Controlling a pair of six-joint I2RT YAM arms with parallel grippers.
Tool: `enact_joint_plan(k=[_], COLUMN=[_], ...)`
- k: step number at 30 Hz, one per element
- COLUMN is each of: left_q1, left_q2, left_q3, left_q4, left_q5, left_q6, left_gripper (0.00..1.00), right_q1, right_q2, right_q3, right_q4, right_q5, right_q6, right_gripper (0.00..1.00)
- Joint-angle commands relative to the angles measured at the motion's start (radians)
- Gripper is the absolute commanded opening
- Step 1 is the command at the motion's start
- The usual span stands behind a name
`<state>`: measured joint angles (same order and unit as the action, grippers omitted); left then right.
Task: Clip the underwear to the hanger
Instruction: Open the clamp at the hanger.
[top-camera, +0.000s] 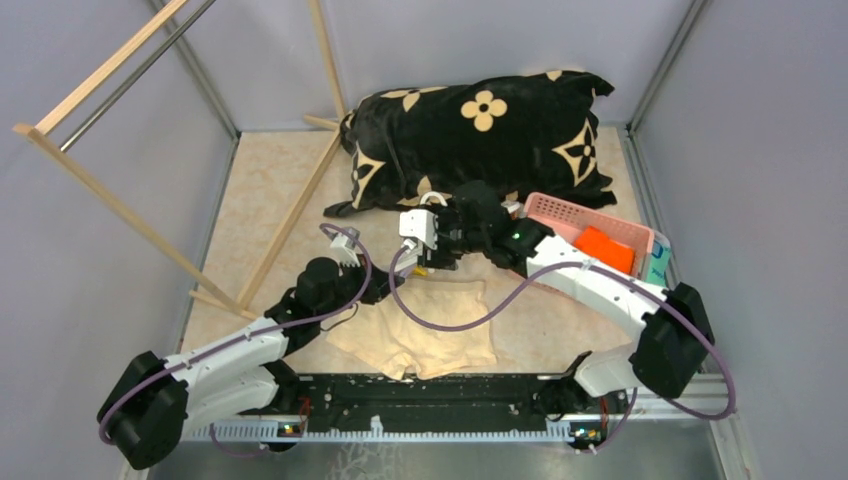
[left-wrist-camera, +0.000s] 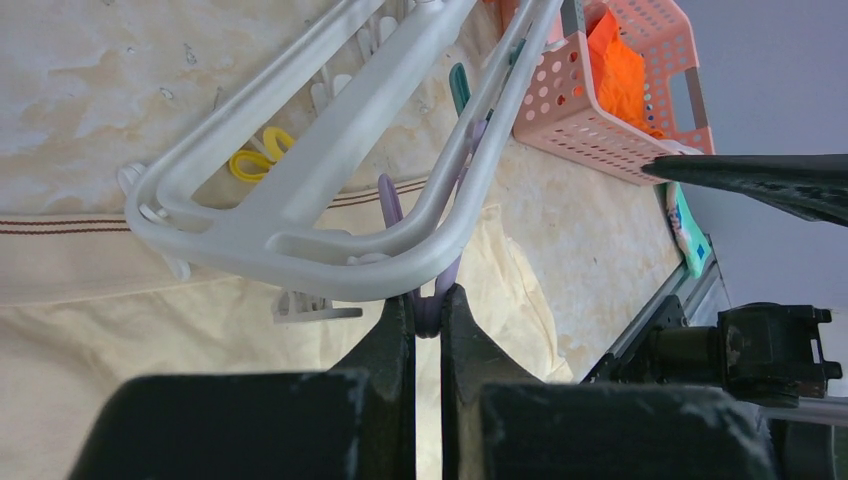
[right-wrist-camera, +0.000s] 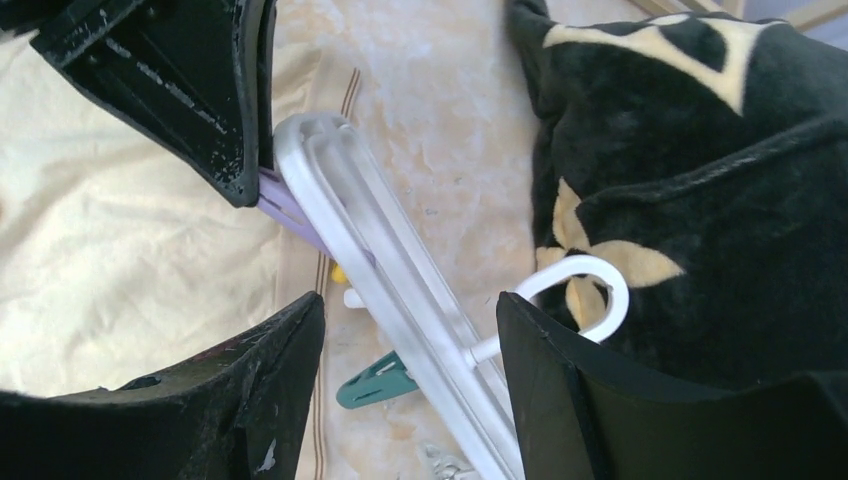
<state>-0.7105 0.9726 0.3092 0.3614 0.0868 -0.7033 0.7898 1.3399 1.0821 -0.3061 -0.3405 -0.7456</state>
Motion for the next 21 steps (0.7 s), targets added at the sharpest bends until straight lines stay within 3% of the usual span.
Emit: enact_joint_plan(k=[1,16,18,21], left_q1=[0.003,0.003,0.003,0.003], left_q2=[-0.011,-0.023,-0.029,-0.039], left_q3=[-0.004,0.01,0.013,0.014], left_q4=[0.08,0.062,0.058,0.05], left_q5=[0.002,-0.004,-0.007,-0.01], left_q6=[-0.002,-0.001,0.0,0.001], left_gripper=[0.0,0.0,0.0,0.0], right_q1=[-0.008,-0.009,-0.009,-0.009], right_q2=[0.064,0.244,0.266,0.294], right_q3=[0.09,0.138,0.147,0.163], right_q4=[-0.145,-0.108,-0.104,-0.094], right_q5=[-0.037,0.035,0.037,0.044], right_q6=[-0.132,-0.238,-0.243,-0.242], right_gripper=[0.64,0.58,0.49,0.28])
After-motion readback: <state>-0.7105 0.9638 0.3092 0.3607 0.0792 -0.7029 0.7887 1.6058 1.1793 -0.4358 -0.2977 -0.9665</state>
